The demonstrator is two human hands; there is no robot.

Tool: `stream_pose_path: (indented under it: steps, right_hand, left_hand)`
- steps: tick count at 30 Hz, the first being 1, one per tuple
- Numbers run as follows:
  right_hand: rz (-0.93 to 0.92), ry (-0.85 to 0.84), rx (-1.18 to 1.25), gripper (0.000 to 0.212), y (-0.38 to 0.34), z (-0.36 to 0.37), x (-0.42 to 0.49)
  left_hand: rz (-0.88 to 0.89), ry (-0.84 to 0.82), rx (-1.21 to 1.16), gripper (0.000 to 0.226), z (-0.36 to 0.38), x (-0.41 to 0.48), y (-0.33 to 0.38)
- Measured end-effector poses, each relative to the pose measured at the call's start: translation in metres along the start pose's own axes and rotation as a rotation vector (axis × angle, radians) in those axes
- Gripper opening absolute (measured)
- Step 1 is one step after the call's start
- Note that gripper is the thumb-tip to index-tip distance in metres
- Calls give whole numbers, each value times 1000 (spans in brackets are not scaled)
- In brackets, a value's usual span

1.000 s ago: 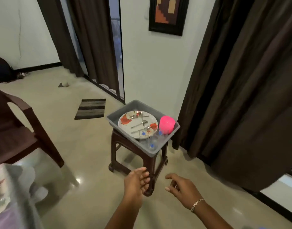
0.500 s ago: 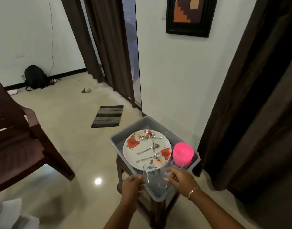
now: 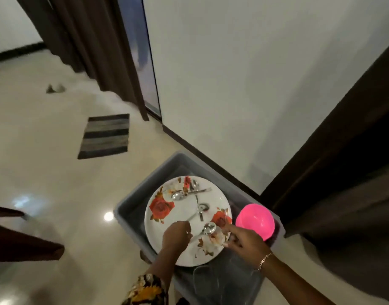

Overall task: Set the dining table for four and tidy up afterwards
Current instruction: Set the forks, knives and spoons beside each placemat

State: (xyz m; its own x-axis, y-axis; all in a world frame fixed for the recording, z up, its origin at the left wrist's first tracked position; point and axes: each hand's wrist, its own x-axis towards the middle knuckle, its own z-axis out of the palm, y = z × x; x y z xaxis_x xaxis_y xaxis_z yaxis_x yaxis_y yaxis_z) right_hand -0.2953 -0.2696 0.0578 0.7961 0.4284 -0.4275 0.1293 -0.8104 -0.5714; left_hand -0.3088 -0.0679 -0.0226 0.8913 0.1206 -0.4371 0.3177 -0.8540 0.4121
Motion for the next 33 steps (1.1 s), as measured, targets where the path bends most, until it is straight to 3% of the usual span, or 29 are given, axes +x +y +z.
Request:
stream_pose_path:
  steps: [4, 8, 13, 19, 22, 24, 29, 33]
  right_hand:
    - [74, -34, 8, 33, -1, 5, 28]
    - [133, -40, 32, 31, -1, 12, 43]
    - [218, -52, 78, 30, 1, 13, 55]
    - [245, -5, 133, 30, -1, 16, 66]
    - [248, 14, 146, 30, 0, 20, 68]
    - [256, 26, 167, 30, 1, 20, 66]
    - [278, 42, 201, 32, 6, 22, 61]
    - [274, 62, 208, 31, 6, 22, 61]
  left_hand:
    - [164, -208, 251, 33, 26, 41, 1]
    - [239, -287, 361, 37, 47, 55, 6]
    - [194, -251, 250, 33, 49, 59, 4]
    - [14, -20, 13, 29, 36, 68, -6]
    - [-69, -53, -41, 32, 34, 78, -10]
    - [-92, -70, -31, 22, 32, 81, -10]
    - [26, -43, 41, 25, 31, 81, -6]
    - [-38, -25, -106, 19, 30, 85, -5]
